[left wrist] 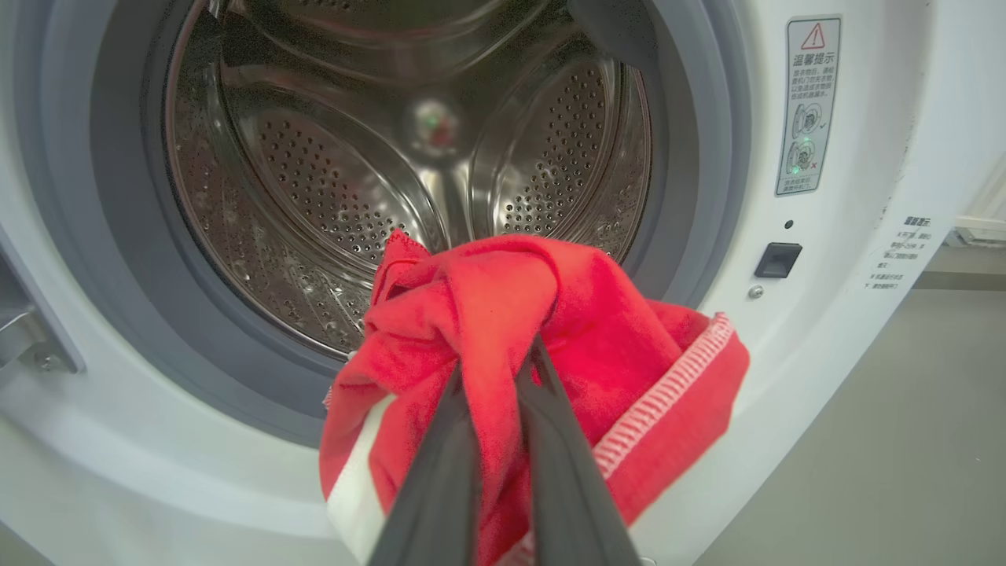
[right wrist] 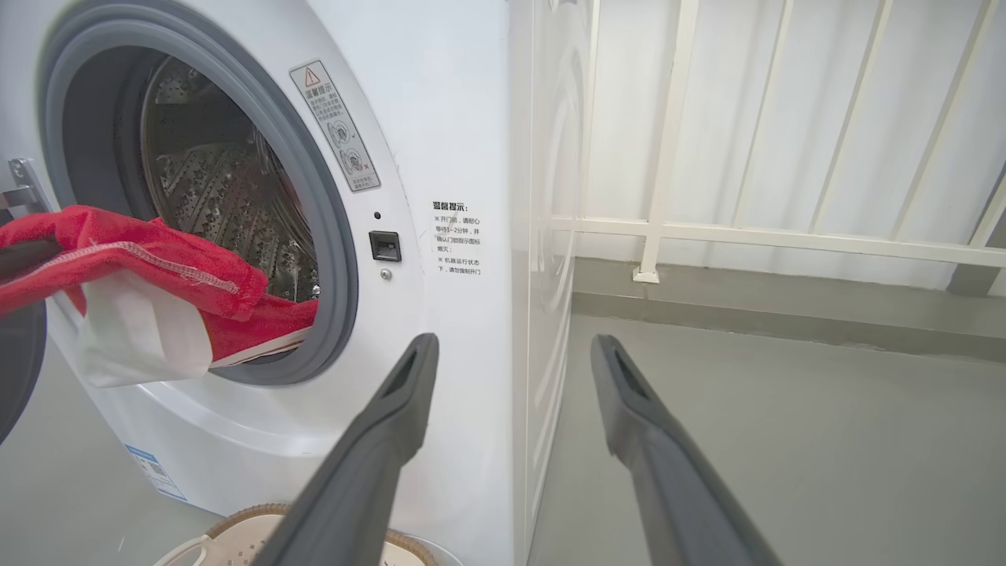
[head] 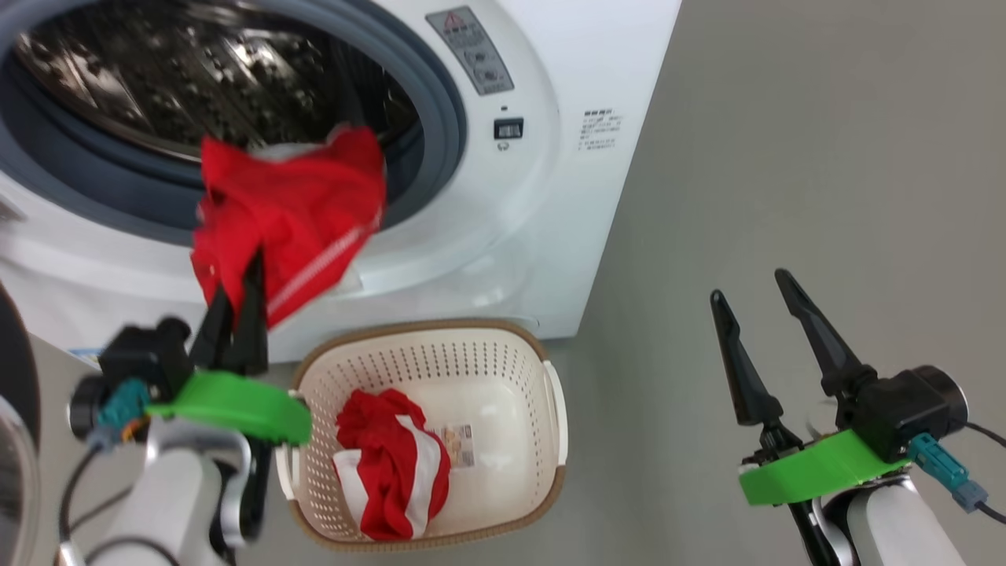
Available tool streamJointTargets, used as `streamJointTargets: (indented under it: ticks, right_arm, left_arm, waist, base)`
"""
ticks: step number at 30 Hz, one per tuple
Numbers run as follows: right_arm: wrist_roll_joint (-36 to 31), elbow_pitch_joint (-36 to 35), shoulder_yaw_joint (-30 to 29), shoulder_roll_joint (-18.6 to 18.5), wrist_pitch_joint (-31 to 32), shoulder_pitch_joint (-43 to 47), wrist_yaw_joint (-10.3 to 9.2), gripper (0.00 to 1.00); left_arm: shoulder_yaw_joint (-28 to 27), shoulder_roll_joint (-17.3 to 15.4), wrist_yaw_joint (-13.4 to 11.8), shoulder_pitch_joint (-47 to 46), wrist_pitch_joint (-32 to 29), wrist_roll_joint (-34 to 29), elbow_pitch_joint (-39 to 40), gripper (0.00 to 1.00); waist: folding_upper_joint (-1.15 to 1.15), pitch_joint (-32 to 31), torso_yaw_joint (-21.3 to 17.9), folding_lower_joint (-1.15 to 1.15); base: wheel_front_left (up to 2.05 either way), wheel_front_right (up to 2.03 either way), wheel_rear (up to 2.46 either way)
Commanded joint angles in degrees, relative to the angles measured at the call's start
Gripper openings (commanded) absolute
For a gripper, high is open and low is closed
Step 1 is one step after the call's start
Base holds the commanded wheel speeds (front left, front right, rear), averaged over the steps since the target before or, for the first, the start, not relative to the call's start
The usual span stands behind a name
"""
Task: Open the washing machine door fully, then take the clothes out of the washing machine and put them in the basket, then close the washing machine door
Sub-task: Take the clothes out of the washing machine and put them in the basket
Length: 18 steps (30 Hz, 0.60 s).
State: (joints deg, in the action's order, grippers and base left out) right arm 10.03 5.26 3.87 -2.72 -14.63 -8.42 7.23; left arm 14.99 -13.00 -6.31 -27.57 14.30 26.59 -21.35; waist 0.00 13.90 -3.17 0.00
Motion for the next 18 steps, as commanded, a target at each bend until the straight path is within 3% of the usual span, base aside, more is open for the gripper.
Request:
streamJointTargets:
  ticks: [1, 18]
  right_arm:
    - [-0.40, -1.03, 0.82, -0.16, -0.37, 0.81, 0.25, 1.00]
    - [-0.86, -1.59, 0.34, -0.16, -0.37, 3.56, 0.25, 1.00]
  left_arm:
    - [-2.06, -2.20, -0.95, 1.98, 0.69, -0.39, 3.28, 0.00]
    - [0.58, -1.22, -5.36, 15.62, -2.97, -0.15, 17.52, 0.00]
  waist:
    - [0.00, -2.75, 0.50, 0.00]
    - [0.00, -5.27, 0.78, 0.00]
  base:
    - [0.00, 0.00, 0.00]
    - [0.00, 0.00, 0.00]
